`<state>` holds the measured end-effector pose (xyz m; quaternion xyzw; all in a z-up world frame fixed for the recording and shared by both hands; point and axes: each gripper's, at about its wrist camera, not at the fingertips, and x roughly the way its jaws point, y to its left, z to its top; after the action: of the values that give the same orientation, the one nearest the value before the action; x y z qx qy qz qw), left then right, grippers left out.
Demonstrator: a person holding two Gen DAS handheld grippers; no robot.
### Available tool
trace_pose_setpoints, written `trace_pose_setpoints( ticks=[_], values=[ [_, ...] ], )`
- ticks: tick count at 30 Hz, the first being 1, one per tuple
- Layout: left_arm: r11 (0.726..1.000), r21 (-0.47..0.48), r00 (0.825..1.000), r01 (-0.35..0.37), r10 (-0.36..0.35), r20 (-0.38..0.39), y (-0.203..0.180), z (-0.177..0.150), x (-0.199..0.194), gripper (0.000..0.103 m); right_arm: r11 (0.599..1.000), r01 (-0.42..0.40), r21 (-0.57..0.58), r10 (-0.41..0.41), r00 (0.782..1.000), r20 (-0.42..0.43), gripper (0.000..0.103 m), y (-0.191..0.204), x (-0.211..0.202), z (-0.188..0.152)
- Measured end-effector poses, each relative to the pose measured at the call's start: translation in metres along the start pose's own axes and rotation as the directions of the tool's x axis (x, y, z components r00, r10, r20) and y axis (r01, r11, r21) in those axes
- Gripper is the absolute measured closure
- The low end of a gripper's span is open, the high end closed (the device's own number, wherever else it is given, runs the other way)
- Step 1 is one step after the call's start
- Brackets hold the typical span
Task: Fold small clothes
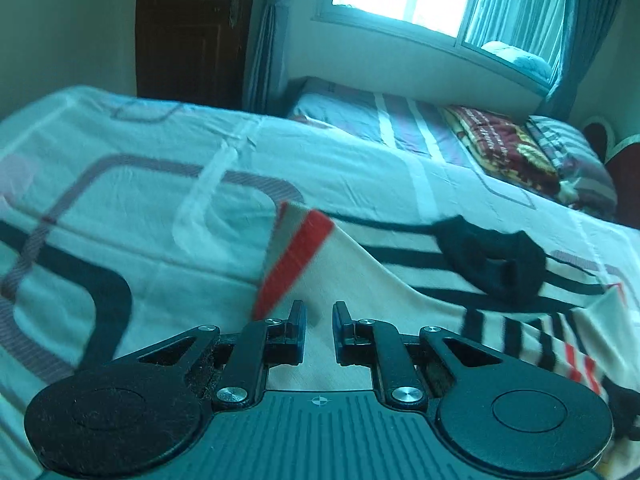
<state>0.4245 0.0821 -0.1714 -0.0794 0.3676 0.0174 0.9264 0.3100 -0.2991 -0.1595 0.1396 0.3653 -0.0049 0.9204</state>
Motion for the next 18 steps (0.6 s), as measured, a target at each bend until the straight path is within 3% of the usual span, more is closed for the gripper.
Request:
trace_pose_setpoints(
  ticks=[3,4,6,7,12,16,18],
  values=[
    [1.000,-0.007,0.999,-0.025,0.025,-0.025,0.002,0.003,0.014,0.090,0.999,-0.033,0.005,0.033,0.999,-0.029,0.066,0.004,0.006,-0.004],
    [1.000,-0.009,0.999,-0.029,0.028,-0.032,0.002,0.003,0.018,0.090,0.999,-0.033,-0.010,0.033,0.999,-0.024,0.071,0.009,0.008,-0.004],
    [0.999,0.009,0.999,-0.035,0.036,-0.025,0.000,0.001,0.022,0.090,0.998,-0.013,-0.056,0.012,1.000,-0.025,0.091,0.020,0.011,-0.004],
    [0.999,0.016,0.999,-0.039,0.040,-0.019,-0.002,0.001,0.023,0.090,0.998,-0.019,-0.066,0.017,0.999,-0.028,0.095,0.023,0.013,-0.003],
    [1.000,-0.004,1.000,-0.020,0.021,0.006,-0.001,0.007,0.022,0.090,0.989,0.028,-0.143,-0.011,0.993,0.115,0.096,0.029,-0.013,0.003],
    [1.000,0.002,1.000,-0.002,0.002,-0.005,-0.007,0.011,0.031,0.090,0.989,0.078,-0.126,-0.074,0.996,0.039,0.096,0.013,0.001,-0.004],
    [1.000,0.027,1.000,-0.012,0.012,-0.002,-0.011,0.012,0.037,0.090,0.991,0.084,-0.105,-0.080,0.996,0.043,0.096,0.009,0.002,-0.006]
  ],
)
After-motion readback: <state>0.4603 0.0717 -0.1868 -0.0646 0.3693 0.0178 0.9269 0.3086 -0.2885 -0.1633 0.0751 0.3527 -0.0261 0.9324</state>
